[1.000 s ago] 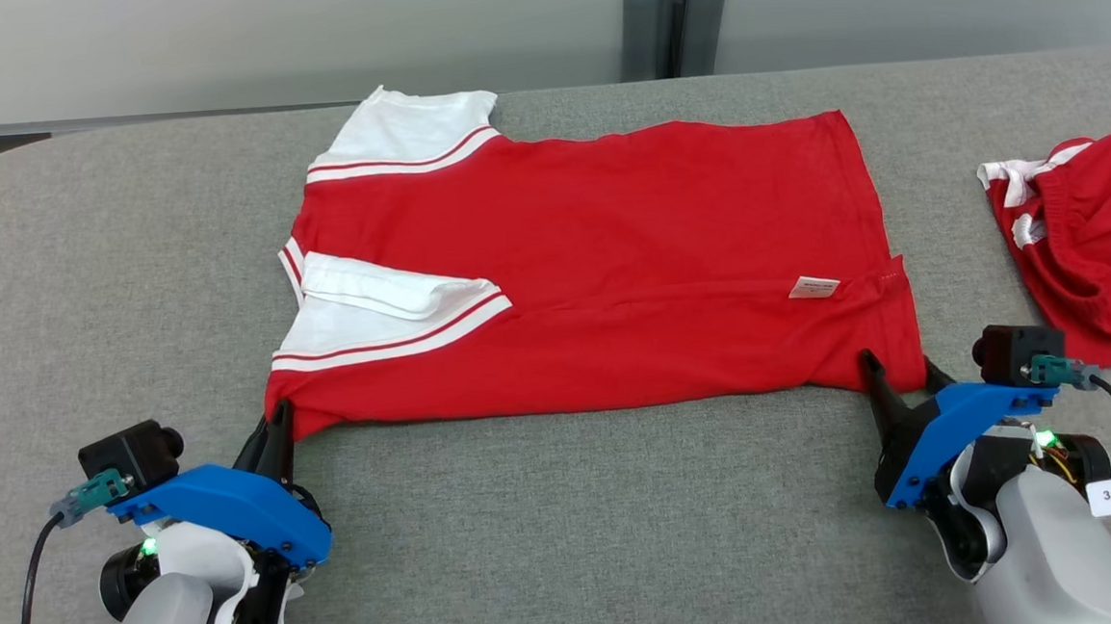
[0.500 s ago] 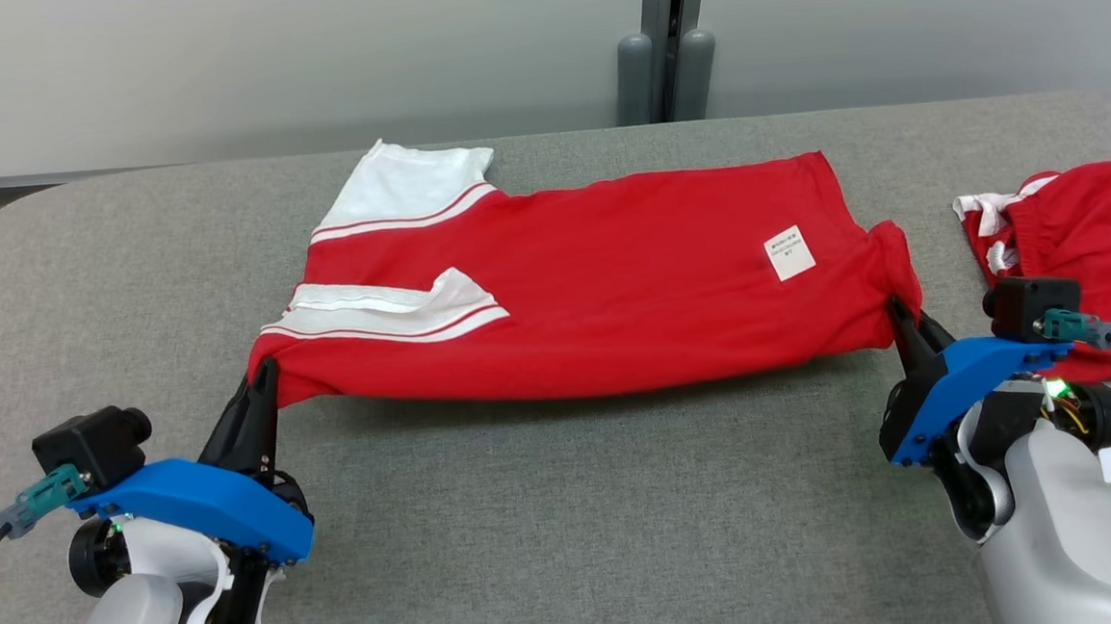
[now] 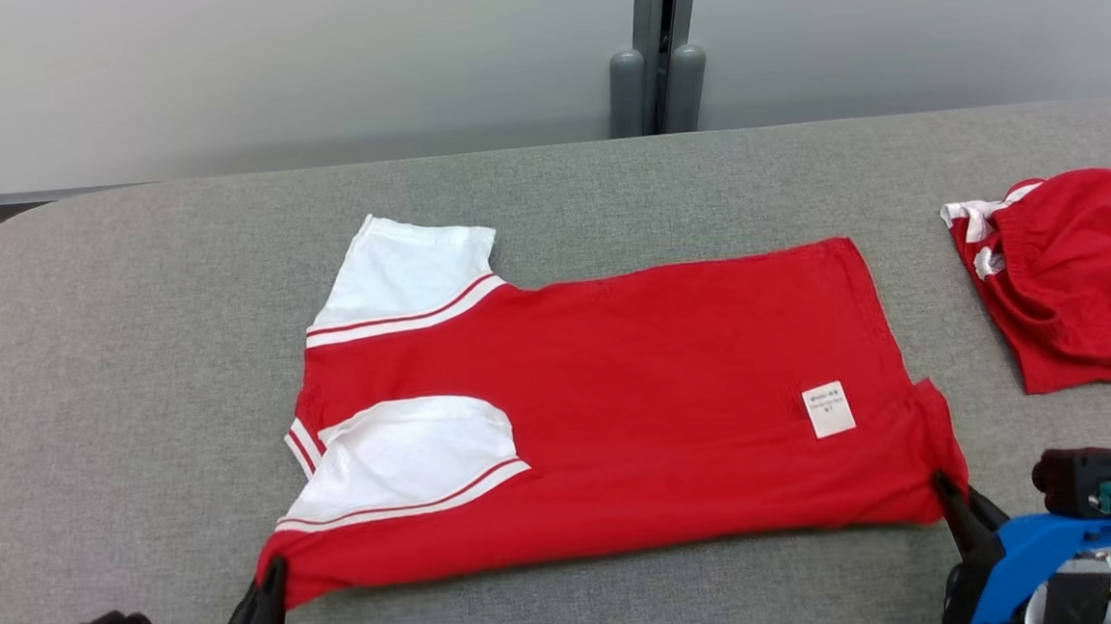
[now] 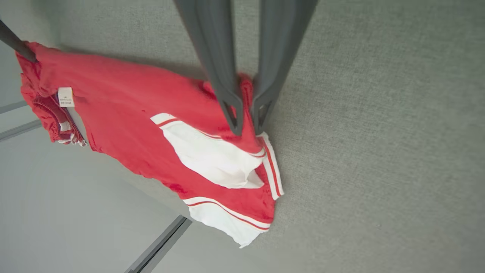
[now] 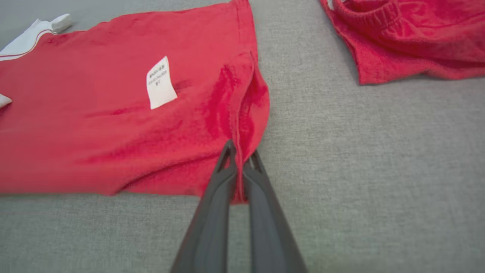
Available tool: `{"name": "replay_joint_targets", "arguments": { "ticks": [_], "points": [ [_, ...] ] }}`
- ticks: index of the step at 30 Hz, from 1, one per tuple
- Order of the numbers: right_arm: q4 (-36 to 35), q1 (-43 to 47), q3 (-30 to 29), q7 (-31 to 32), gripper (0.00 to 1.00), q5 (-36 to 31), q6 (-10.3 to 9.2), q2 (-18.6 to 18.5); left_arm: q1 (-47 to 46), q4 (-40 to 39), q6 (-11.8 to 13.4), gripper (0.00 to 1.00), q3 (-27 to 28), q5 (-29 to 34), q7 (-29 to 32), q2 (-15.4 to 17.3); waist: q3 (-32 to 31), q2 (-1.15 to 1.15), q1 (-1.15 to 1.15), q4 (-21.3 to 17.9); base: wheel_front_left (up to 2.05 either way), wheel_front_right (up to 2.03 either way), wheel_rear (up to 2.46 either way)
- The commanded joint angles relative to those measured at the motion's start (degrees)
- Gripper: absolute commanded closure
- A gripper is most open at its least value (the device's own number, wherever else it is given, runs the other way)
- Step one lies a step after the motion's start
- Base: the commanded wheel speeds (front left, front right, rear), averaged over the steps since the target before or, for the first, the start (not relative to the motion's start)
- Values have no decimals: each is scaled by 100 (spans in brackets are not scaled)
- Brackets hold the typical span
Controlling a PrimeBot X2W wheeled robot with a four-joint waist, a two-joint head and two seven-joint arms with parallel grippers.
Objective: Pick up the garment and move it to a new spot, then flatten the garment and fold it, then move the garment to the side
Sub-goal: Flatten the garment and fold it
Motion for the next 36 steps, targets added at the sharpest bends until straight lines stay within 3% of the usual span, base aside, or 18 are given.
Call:
{"name": "replay_joint_targets", "arguments": {
  "ticks": [1,6,12,14,15,16,21,27,32,36],
  "points": [
    [-154,222,-34,71,100,122,1,-16,134,-23,70,100,27,-11,-15,40,14,0,0,1,0,0,0],
    [-268,568,-21,163,100,371,1,-16,366,304,114,100,32,-177,5,-60,46,0,0,-24,0,0,0],
    [-44,518,1,33,100,373,0,-17,281,669,-30,100,-95,-224,81,-101,91,0,0,-52,0,0,0],
    [12,503,3,-23,64,363,1,-17,231,729,-72,100,-114,-206,104,-74,107,0,0,-54,0,0,0],
    [32,504,3,-47,31,365,0,-17,206,743,-76,75,-118,-157,67,-57,116,0,0,-54,0,0,0],
    [41,518,-16,-115,0,373,0,-17,155,744,-64,0,-102,-65,8,-3,133,0,0,-58,0,0,0],
    [-242,415,-112,-289,0,382,1,-15,-188,433,-50,0,6,197,-112,228,211,0,0,-77,0,0,0],
    [-810,-18,-78,-308,0,145,1,-14,-1296,18,38,0,118,714,221,789,422,0,0,-132,0,0,0],
    [-1070,-684,210,-186,0,-105,1,-13,-2805,201,-168,0,35,993,910,1194,810,0,0,-279,0,0,0],
    [-1118,-1290,515,-136,0,-232,1,-14,-4006,684,-482,0,-209,1164,1560,1380,1230,0,0,-473,0,0,0]
  ]
}}
